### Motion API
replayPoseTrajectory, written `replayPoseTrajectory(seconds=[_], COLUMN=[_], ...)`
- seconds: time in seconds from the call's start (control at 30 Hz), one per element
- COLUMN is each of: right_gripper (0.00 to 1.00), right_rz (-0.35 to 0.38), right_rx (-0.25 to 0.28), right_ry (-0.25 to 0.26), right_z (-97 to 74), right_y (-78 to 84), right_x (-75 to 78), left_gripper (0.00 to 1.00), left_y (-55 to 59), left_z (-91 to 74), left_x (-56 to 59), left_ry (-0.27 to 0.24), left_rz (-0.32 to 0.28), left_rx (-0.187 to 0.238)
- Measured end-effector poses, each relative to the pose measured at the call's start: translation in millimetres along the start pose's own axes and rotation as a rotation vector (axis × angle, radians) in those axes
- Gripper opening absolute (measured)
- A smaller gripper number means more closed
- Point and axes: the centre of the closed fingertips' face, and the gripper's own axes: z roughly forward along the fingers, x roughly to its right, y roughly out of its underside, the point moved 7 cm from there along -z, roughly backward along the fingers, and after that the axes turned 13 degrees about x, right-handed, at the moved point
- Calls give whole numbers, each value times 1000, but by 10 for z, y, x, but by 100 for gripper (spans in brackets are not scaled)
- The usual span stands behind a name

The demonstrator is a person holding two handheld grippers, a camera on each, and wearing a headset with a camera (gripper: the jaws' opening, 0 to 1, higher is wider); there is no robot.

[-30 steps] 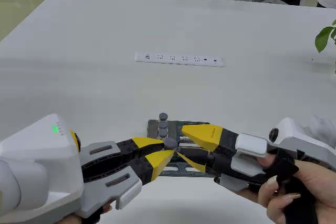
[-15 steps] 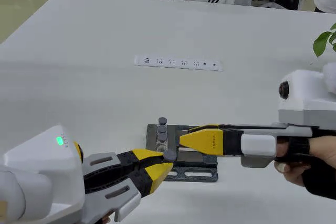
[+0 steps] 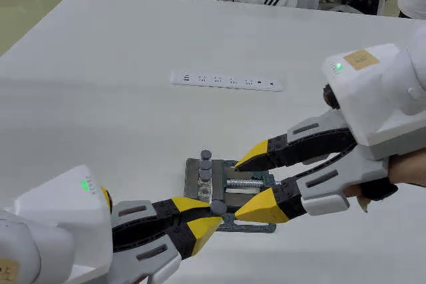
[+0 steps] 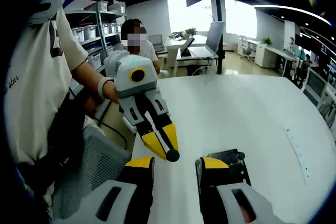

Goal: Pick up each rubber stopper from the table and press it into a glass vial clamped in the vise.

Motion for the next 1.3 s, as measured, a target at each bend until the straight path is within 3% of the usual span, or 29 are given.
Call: replayPoseTrajectory(seconds=[0.17,0.27,0.53,0.9,1.3], right_gripper=[25,21,13,8,8], right_rz=[-38,-9,-30,-56,-90], right_rx=[-62,-88,-141,-170,-230], right_ry=[-36,-47,-72,-105,-137], right_z=[80,118,169,207,230], right_y=[12,47,110,125,137], right_x=[-30,-32,-33,-80,-141], left_gripper=[4,4,4,4,4], left_y=[13,24,36,67,90], left_z=[22,34,43,27,39], left_x=[33,51,77,89,128], left_ry=[17,27,42,59,76], left_rz=[11,14,19,25,39], left_rx=[-12,-19,-24,-40,-63])
